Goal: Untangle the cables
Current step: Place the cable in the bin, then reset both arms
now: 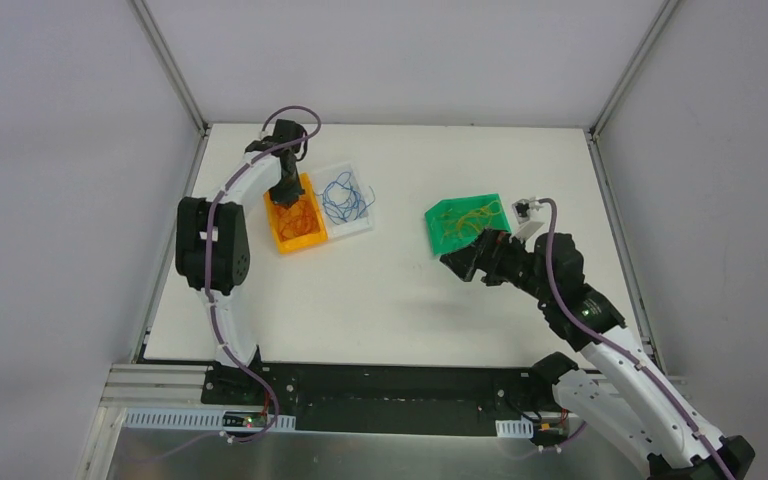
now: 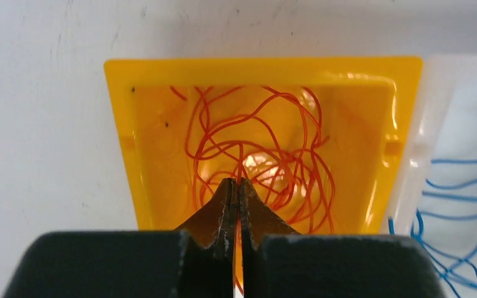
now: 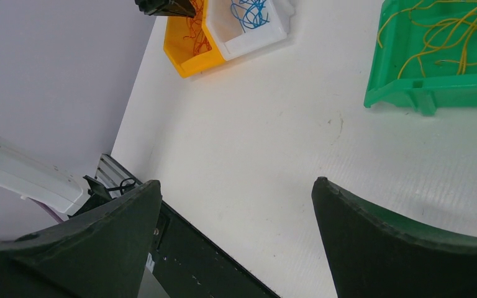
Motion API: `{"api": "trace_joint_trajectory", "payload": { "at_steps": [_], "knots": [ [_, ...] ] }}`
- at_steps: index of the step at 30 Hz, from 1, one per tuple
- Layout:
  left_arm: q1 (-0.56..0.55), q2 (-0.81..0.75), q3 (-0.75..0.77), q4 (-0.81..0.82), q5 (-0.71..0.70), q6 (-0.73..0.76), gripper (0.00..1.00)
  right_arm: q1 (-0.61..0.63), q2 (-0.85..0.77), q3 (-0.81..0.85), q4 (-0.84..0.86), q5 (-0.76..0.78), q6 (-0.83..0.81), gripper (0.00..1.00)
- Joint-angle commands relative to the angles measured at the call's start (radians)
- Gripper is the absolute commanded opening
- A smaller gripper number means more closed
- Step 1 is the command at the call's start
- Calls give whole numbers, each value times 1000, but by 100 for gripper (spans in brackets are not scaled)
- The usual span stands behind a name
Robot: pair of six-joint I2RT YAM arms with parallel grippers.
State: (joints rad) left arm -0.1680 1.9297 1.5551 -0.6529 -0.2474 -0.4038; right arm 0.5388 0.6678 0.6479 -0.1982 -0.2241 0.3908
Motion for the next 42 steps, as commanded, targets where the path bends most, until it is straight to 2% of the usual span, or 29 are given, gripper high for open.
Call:
{"api": "trace_joint_trajectory", "payload": {
  "at_steps": [1, 7, 12, 14, 17, 19, 22, 24, 27, 31, 35, 39, 42],
  "knots": [
    [0, 42, 55, 81, -120, 8, 0, 1, -15, 60, -3, 11, -15, 95],
    [-7, 80, -34, 254, -119, 45, 0, 1, -19, 60, -17, 24, -10, 95],
    [-7, 47, -86, 316, -67, 46, 12, 1, -8, 49, -37, 58, 8, 95],
    [-9, 1, -103, 315, -50, 52, 22, 0, 19, 58, -74, 99, 7, 95],
    [-15, -93, -158, 315, -30, 47, 53, -2, 42, 66, -97, 141, 9, 96],
    [-18, -166, -214, 315, -8, 25, 65, -3, 44, 67, -90, 154, 12, 96],
    [-27, -296, -283, 315, 43, -6, 78, -5, 58, 82, -87, 182, 18, 96],
    [-45, -375, -327, 316, 61, -15, 96, -6, 73, 85, -95, 232, 26, 96],
    [-76, -498, -409, 327, 73, -13, 99, -6, 78, 61, -90, 411, 32, 98],
    [-106, -676, -571, 412, 70, 44, 99, -8, 36, -57, 63, 489, -120, 99],
    [-123, -825, -825, 653, 89, 206, 99, -14, 20, -127, 123, 606, -174, 99],
    [-125, -946, -1022, 823, 16, 214, 99, -60, 68, -181, 190, 753, -216, 99],
    [-125, -1024, -1191, 990, 19, 296, 99, -108, 79, -238, 292, 808, -235, 98]
  ]
}}
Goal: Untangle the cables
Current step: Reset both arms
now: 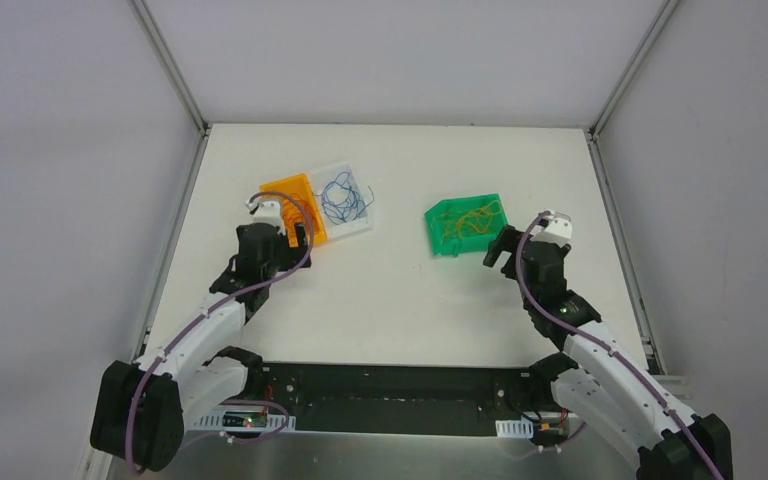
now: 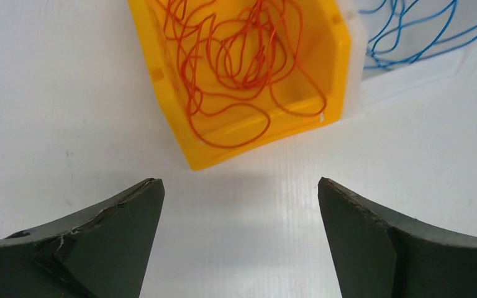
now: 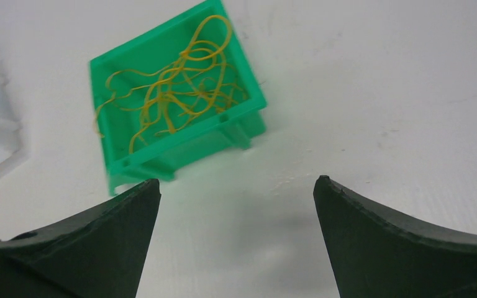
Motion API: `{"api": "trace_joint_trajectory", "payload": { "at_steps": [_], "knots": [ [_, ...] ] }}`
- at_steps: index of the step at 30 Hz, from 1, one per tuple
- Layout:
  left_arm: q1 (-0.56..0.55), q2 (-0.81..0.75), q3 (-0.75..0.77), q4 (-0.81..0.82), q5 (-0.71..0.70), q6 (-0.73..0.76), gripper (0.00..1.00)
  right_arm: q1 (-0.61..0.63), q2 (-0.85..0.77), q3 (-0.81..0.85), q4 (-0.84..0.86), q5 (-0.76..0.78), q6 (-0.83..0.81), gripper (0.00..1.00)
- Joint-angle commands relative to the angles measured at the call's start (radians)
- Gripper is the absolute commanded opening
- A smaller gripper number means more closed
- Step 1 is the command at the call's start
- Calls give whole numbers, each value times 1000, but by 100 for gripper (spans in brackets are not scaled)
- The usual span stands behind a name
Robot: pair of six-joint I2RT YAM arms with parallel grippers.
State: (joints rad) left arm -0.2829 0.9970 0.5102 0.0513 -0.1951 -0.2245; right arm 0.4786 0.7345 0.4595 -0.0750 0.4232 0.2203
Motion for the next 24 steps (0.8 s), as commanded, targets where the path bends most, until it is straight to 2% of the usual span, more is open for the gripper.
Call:
{"api": "trace_joint_trajectory", "payload": {
  "at_steps": [1, 5, 8, 11, 14, 16, 20, 22, 23, 24],
  "knots": [
    [-9, -105, -181, 336, -51, 135, 99, -60, 17, -63, 201, 169, -76, 97],
    [3, -112, -210, 376, -114, 185, 99, -97, 115, -123, 374, 196, -150, 99],
    [17, -54, -257, 499, -156, 239, 99, -140, 270, -190, 675, 238, -211, 97],
    [46, 31, -317, 690, -113, 268, 99, -236, 463, -229, 949, 156, -214, 94],
    [84, 158, -349, 880, -122, 314, 99, -296, 656, -156, 1020, 110, -214, 94],
    [104, 199, -335, 899, -104, 303, 99, -327, 654, -119, 922, 56, -191, 91],
    [126, 273, -335, 972, -113, 295, 99, -401, 671, -170, 1016, -59, -147, 87],
    [126, 299, -328, 993, -137, 289, 99, -395, 712, -205, 1135, -36, -156, 86],
    [126, 312, -324, 998, -147, 286, 99, -390, 698, -200, 1101, -30, -152, 95],
    [126, 328, -320, 1006, -148, 290, 98, -389, 692, -200, 1092, -29, -151, 99]
  ]
}}
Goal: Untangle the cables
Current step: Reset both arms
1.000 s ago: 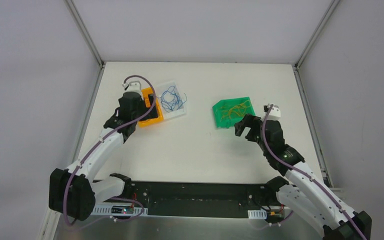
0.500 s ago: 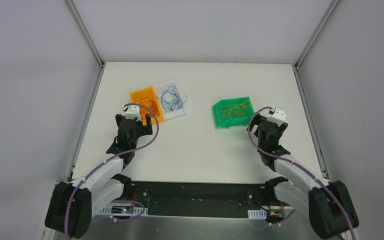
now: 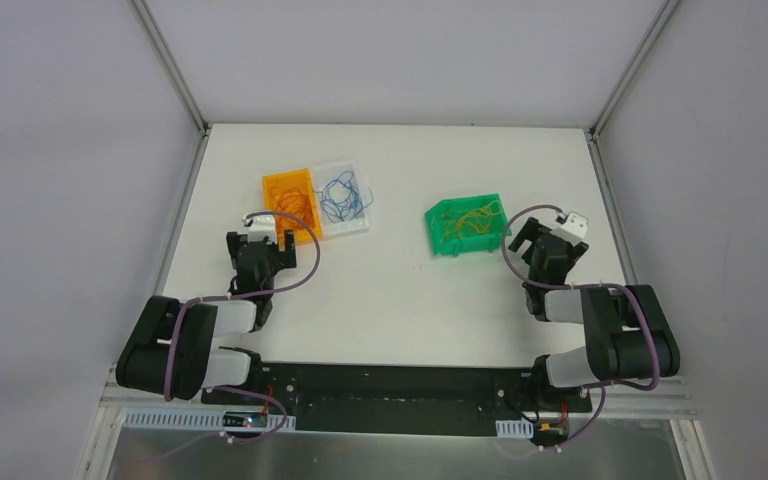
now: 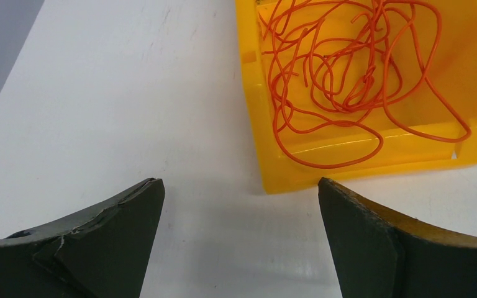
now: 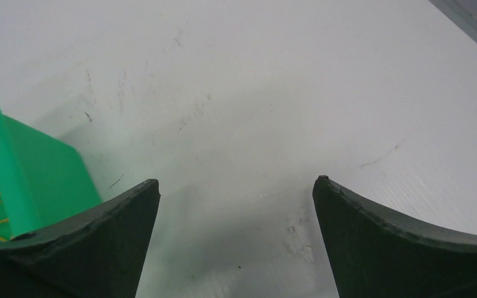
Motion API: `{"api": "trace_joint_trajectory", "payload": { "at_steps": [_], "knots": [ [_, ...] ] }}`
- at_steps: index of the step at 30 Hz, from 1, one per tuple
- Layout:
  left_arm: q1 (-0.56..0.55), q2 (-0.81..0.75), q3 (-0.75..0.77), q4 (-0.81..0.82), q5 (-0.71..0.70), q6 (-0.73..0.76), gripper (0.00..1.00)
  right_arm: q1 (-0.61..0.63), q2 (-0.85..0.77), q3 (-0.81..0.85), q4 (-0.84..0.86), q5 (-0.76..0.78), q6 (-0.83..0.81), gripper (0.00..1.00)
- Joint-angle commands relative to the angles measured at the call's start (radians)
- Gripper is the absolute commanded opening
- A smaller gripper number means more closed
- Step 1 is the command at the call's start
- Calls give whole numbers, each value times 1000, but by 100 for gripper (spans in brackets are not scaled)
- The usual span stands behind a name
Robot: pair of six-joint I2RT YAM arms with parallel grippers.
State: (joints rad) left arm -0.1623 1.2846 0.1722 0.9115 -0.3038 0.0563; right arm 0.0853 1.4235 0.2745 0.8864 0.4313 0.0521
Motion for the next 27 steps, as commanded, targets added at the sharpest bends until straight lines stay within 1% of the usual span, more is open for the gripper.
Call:
{"api": "trace_joint_trajectory", "payload": {
  "at_steps": [1, 3, 6, 8, 9, 10, 13, 16, 20, 23, 24, 26, 27],
  "knots": [
    [6, 43, 20, 146, -39, 14, 97, 4, 12, -19, 158, -37, 12, 99],
    [6, 32, 18, 132, -39, 9, 93, 4, 5, -18, 146, -40, 15, 100],
    [5, 10, 4, 136, -12, 16, 92, 12, 13, -22, 167, -63, -7, 100],
    [6, -8, -2, 132, 14, 25, 92, 9, 8, -21, 153, -75, -7, 99],
    [6, -21, -2, 116, 34, 30, 96, 9, 8, -20, 151, -76, -6, 99],
    [6, -34, 1, 95, 52, 33, 99, 9, 8, -20, 153, -77, -6, 100],
    [6, -76, 14, 21, 43, 16, 99, 8, 9, -21, 154, -77, -6, 99],
    [6, -90, 4, 31, 33, 10, 99, 10, 8, -21, 154, -76, -5, 100],
    [6, -52, 10, 65, -23, 18, 99, 8, 9, -21, 154, -77, -6, 100],
    [6, 6, 31, 80, 38, 38, 97, 8, 9, -21, 154, -77, -6, 100],
    [7, 27, 41, 84, 32, 33, 95, 9, 9, -21, 155, -77, -6, 99],
    [24, 49, 45, 101, 11, 9, 97, 8, 9, -21, 155, -77, -6, 100],
    [34, 44, 47, 89, 34, 0, 98, 9, 9, -21, 156, -78, -6, 100]
  ]
}}
